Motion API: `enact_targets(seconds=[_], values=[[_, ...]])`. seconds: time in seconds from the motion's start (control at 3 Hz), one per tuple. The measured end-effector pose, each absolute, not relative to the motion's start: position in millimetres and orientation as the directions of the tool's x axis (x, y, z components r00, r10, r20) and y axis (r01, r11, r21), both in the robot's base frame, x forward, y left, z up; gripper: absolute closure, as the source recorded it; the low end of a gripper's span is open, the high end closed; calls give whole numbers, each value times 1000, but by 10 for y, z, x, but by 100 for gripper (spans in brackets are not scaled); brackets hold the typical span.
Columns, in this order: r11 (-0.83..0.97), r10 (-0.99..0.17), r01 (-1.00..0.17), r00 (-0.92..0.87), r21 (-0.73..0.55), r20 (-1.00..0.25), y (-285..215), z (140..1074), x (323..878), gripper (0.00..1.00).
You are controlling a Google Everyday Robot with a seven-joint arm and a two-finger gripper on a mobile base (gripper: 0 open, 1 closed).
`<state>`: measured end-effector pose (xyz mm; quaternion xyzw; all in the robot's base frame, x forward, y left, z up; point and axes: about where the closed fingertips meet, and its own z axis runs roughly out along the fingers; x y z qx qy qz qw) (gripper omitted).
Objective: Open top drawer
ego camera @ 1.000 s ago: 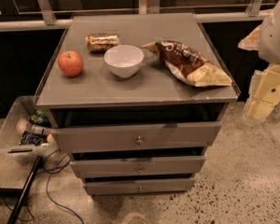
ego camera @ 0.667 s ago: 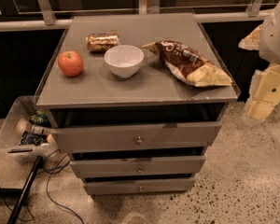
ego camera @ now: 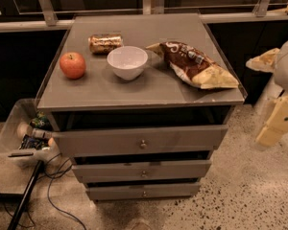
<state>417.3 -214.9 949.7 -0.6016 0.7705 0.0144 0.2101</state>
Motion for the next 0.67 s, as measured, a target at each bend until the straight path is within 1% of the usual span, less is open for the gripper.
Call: enact_targets(seconds=[0.33, 0.67], values=[[278, -898, -940, -181, -198, -401, -2099, 9205, 4000, 0], [278, -898, -940, -181, -198, -401, -2098, 9206, 4001, 0]])
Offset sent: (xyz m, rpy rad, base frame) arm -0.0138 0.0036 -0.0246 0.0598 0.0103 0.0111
